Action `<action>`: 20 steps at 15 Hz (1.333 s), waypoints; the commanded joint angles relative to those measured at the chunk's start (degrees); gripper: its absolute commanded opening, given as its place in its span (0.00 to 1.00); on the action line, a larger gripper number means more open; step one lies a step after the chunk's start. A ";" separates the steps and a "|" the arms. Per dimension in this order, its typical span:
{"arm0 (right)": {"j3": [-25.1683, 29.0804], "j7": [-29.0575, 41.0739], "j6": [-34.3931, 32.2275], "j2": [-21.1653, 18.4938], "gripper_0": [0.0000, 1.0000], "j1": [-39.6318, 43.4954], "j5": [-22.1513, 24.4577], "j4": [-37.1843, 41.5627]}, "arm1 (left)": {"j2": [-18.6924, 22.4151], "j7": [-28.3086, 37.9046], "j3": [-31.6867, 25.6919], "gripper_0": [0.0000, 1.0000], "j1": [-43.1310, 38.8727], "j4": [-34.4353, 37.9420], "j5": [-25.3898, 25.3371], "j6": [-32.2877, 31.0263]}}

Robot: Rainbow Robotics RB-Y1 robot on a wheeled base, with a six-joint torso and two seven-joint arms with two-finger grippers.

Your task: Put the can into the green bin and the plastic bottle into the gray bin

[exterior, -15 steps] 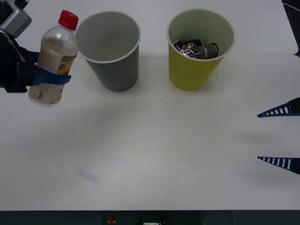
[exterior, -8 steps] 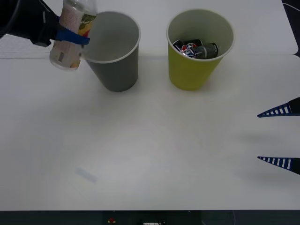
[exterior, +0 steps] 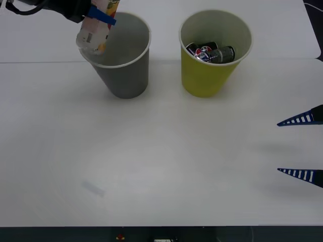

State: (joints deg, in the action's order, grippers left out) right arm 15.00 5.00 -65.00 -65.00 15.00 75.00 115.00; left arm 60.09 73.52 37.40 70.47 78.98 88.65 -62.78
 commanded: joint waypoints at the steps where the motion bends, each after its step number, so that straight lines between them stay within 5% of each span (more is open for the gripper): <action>1: 0.00 0.00 0.00 0.00 1.00 0.00 0.00 0.00 | -1.02 -1.19 1.53 0.00 1.34 -3.13 0.48 -0.07; 4: 0.00 0.00 0.00 0.00 1.00 0.00 0.00 0.00 | -1.02 -1.54 1.53 0.05 1.34 -3.66 -0.14 -0.68; 6: 0.00 0.00 0.00 0.00 1.00 0.00 0.00 0.00 | -1.02 -1.63 1.53 0.96 1.25 -3.66 -1.81 -0.68; 11: 0.00 0.00 0.00 0.00 1.00 0.00 0.00 0.00 | -0.32 -3.83 1.53 1.00 1.25 -3.31 -6.73 -0.77; 16: 0.00 0.00 0.00 0.00 1.00 0.00 0.00 0.00 | 4.16 -14.73 0.83 1.00 -2.44 -1.37 -20.71 -0.15; 20: 0.00 0.00 0.00 0.00 1.00 0.00 0.00 0.00 | 8.21 -28.17 -6.82 1.00 -13.78 3.55 -27.39 -0.15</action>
State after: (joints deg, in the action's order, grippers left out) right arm 15.00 5.00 -65.00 -65.00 15.00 75.00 115.00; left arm 67.61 47.55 32.13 58.82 81.42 62.15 -62.93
